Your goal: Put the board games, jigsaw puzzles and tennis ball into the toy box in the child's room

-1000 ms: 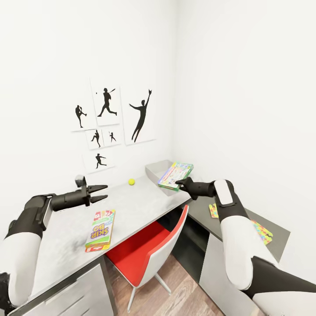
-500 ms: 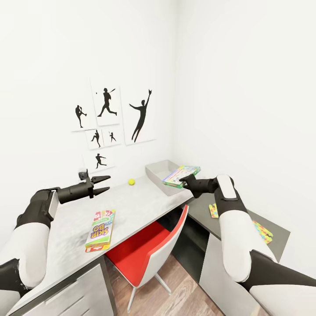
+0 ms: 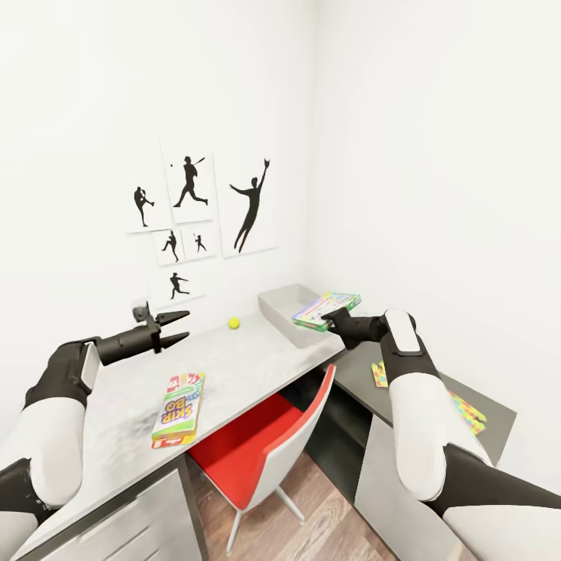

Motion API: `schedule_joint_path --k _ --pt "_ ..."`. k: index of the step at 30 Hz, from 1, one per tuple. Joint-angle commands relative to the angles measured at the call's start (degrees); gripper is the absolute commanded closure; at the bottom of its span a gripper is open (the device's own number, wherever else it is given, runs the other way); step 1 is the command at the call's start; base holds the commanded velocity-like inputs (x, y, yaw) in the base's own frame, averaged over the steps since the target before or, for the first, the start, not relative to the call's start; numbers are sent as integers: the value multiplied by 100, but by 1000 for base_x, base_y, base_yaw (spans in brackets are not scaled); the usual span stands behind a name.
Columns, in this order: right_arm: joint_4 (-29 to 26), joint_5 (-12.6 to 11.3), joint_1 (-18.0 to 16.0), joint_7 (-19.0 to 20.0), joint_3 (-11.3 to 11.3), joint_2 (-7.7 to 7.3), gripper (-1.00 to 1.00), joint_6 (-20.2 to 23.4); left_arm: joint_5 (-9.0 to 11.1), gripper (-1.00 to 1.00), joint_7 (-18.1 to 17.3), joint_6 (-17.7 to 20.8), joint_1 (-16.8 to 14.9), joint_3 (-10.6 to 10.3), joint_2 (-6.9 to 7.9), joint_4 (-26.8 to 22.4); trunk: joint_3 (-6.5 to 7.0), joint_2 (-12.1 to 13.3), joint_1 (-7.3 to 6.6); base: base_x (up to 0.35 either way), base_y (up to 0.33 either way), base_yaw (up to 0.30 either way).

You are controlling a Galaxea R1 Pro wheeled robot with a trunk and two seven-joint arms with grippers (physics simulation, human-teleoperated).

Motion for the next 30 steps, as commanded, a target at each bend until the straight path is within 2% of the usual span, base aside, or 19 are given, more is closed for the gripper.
schedule_joint_path --k 1,14,30 --pt "-7 -66 -3 -60 -23 6 100 5 -60 -100 -47 53 -5 31 -3 3 -3 -4 3 84 -21 79" --pt "-8 -66 1 -54 -22 6 100 -49 -61 -100 82 51 -5 52 -10 16 -3 -4 3 64 -56 217" --pt "-25 -64 5 -52 -22 6 100 -75 -59 -100 97 42 -5 53 -17 17 -3 -4 3 1 -1 10"
